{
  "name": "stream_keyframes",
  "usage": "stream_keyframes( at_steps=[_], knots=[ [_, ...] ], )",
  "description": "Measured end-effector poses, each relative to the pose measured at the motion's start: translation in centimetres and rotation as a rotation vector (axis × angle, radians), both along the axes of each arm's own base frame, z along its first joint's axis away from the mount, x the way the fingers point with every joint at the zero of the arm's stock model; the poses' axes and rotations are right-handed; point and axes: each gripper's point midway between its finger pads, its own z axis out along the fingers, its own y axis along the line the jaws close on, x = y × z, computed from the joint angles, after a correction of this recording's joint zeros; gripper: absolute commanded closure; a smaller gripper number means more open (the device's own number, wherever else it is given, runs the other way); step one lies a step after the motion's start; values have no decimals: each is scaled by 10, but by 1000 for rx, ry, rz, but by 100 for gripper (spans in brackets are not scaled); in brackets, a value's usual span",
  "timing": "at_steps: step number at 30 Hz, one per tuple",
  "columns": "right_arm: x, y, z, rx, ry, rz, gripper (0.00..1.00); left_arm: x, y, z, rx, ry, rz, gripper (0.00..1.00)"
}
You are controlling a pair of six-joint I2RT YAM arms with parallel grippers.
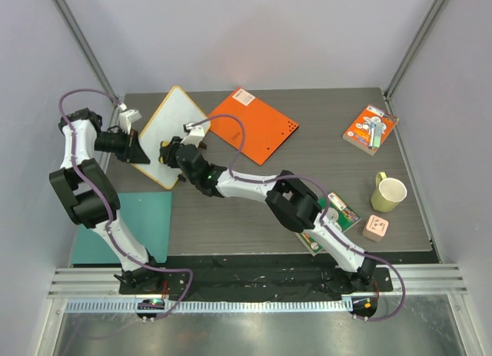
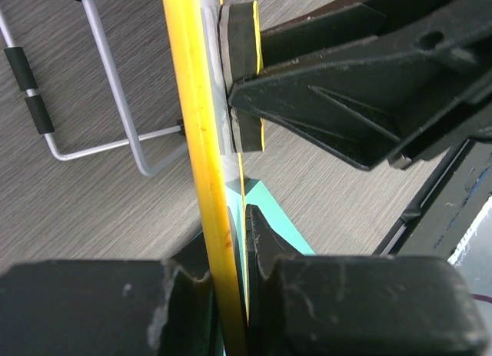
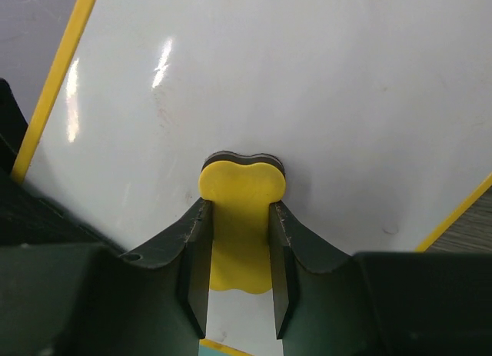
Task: Erase the whiteboard
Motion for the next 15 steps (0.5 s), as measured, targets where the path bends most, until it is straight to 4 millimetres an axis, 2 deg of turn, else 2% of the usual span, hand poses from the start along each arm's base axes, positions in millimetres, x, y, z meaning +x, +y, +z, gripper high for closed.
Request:
stream_keyframes(
  at_steps=[9, 15],
  knots=[
    [-6, 6, 24, 44, -89, -44, 99, 2, -4, 2, 18, -46, -57, 100],
    [4, 1, 51, 82, -168, -123, 99, 4, -7, 4, 35, -81, -94, 100]
  ],
)
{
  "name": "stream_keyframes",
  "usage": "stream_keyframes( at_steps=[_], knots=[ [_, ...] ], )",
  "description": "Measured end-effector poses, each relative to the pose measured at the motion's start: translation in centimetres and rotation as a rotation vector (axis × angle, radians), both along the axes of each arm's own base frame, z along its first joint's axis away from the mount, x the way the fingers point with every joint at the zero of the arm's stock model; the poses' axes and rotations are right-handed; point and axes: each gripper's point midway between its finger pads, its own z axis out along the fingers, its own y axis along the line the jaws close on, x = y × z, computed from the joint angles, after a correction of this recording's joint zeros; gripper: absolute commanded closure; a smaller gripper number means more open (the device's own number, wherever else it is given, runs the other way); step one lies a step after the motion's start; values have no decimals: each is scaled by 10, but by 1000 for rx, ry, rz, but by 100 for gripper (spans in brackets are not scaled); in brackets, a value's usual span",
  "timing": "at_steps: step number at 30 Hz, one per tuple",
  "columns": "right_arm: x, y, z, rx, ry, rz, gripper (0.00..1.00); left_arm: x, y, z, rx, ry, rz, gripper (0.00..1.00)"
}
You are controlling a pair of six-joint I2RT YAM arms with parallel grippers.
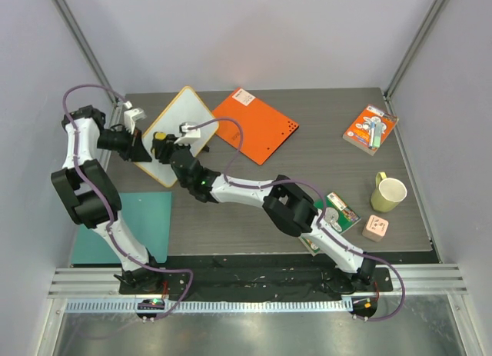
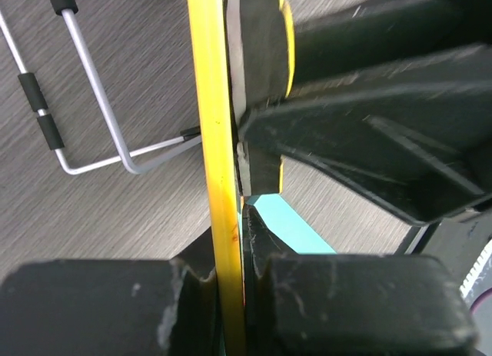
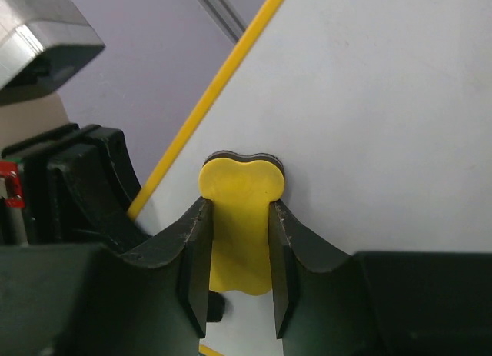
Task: Erase the whiteboard
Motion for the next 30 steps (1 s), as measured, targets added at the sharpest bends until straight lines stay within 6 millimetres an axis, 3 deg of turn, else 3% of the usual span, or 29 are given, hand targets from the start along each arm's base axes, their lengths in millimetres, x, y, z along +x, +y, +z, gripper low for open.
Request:
stream_keyframes(
  at_steps=[6, 12, 21, 30],
  knots=[
    [13, -6, 20, 32, -50, -48, 99, 1, -1, 1, 6, -15, -15, 100],
    [18, -12, 16, 44, -49, -46, 99, 1, -1, 1, 5, -15, -13, 100],
    [20, -38, -43, -50, 34, -67, 99, 2, 0, 2, -13, 6, 23, 100],
    [5, -92, -136, -256, 155, -103, 99, 2, 1, 5, -70, 6, 46, 100]
  ],
)
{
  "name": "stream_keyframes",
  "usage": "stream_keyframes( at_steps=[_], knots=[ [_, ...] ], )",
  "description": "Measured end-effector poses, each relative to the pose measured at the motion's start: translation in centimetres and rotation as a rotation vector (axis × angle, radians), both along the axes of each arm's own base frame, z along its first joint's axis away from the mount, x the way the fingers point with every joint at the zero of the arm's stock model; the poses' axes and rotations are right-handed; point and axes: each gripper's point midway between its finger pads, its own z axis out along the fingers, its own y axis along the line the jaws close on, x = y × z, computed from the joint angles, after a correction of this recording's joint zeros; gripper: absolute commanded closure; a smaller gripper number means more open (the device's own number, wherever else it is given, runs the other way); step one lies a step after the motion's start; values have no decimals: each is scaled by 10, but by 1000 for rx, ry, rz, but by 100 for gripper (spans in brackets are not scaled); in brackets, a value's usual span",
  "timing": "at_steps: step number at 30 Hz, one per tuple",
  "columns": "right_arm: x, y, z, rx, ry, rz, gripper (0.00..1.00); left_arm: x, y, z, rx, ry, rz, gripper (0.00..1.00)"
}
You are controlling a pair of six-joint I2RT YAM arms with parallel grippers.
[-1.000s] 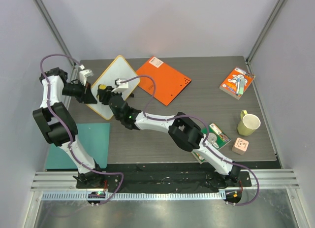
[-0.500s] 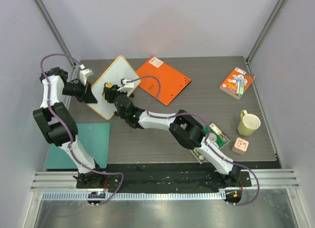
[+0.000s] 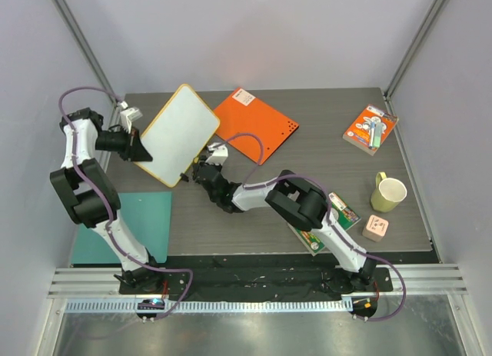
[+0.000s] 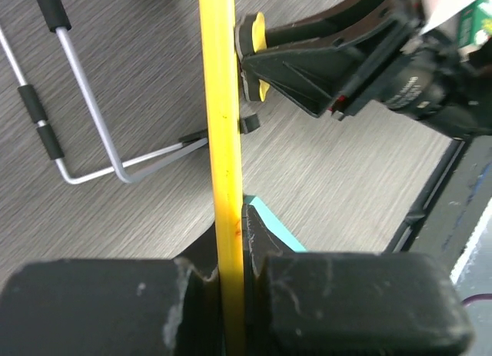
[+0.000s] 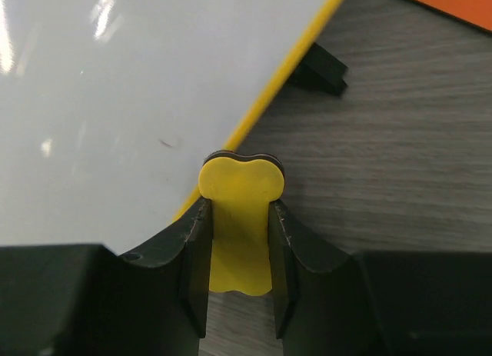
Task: Erase the whiteboard
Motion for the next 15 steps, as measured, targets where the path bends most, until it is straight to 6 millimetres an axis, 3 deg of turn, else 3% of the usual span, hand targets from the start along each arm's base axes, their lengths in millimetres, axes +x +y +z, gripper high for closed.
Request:
stream_keyframes(
  at_steps=[3, 11, 15],
  knots=[
    [-9, -17, -9, -31, 20, -3, 99, 0, 0, 4, -37, -2, 14, 100],
    [-29, -67, 39, -10, -10, -37, 99, -1, 8, 7, -90, 7, 63, 100],
    [-38, -86, 39, -28, -4, -47, 99, -3, 14, 8, -108, 41, 108, 100]
  ],
)
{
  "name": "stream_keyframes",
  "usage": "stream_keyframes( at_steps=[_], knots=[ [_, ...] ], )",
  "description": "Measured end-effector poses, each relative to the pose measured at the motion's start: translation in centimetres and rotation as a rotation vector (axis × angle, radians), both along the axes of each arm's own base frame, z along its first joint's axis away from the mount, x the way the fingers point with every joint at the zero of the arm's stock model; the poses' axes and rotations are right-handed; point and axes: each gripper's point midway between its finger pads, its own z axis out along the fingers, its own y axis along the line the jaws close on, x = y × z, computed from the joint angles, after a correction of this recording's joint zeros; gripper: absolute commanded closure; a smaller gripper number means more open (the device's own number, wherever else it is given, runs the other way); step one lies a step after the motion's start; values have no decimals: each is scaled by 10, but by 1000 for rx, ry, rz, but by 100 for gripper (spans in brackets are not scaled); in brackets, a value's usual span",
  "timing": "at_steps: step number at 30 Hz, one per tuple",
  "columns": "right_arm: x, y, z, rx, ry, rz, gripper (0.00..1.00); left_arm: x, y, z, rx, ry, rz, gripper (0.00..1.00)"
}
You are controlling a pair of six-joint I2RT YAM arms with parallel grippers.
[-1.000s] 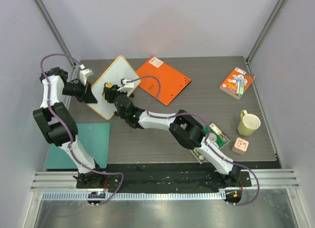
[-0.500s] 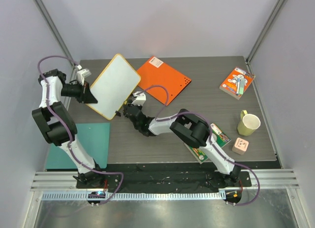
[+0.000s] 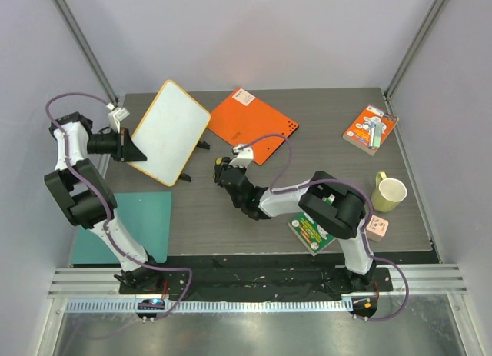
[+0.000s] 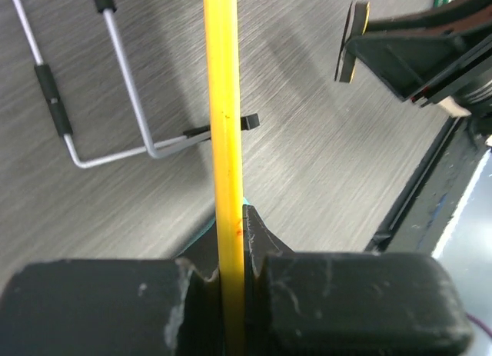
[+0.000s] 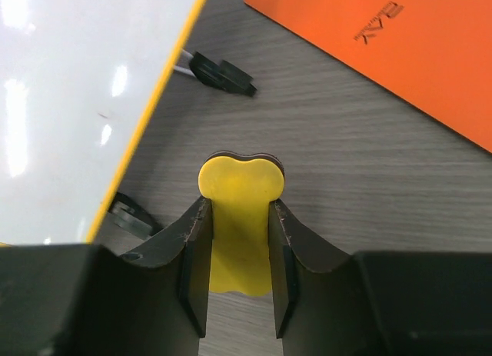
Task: Erase the whiteboard
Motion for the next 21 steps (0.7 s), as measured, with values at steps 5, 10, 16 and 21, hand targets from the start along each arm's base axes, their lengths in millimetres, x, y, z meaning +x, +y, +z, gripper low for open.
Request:
stream_keyframes(
  at_steps=[5, 10, 16, 21],
  knots=[
    [-8, -20, -33, -95, 67, 5, 99, -4, 2, 0, -27, 93, 71, 100],
    [-9, -28, -52, -142, 135, 57, 99, -6, 4, 0, -22, 146, 104, 100],
    [-8, -28, -52, -129, 173, 116, 97, -3, 9, 2, 7, 144, 110, 100],
    [-10, -28, -55, -107, 200, 159, 96, -2, 11, -9, 19, 152, 91, 100]
  ],
)
